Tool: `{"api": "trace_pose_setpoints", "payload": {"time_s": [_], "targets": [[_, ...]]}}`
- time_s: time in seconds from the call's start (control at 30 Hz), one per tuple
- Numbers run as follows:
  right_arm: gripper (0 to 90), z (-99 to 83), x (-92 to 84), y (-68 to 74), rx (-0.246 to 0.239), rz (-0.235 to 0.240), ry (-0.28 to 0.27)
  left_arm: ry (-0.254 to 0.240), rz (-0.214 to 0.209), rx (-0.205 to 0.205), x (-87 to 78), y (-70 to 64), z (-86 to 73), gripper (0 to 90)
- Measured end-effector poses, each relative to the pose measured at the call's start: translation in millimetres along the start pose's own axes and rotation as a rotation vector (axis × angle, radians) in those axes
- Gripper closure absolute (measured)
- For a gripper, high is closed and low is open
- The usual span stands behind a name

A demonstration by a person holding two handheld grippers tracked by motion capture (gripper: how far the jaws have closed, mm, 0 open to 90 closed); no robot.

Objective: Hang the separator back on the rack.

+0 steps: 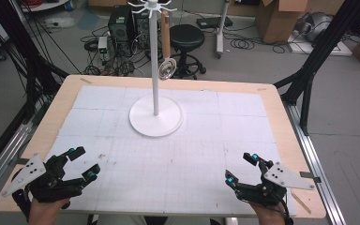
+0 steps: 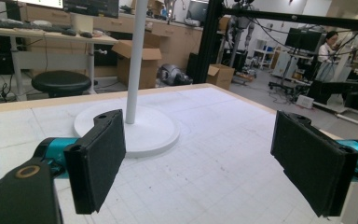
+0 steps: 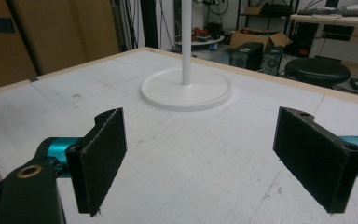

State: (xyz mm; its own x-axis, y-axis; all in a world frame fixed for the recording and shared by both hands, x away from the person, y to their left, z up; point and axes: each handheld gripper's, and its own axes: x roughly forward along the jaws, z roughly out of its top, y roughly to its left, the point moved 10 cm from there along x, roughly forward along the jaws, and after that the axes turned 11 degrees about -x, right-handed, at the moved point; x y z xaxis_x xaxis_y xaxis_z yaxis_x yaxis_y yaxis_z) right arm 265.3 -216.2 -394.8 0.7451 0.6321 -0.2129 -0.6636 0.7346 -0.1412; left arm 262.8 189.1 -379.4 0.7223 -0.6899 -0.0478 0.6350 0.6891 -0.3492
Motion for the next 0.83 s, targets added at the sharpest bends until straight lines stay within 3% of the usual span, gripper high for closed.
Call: {"api": "trace_pose_setpoints", "payload": {"time_s": [0.83], "targets": [[16.0, -0.6, 1.7, 1.7, -0.005, 0.007, 0.008, 0.022, 0.007, -0.012, 1.4, 4.0, -6.0, 18.5]]}}
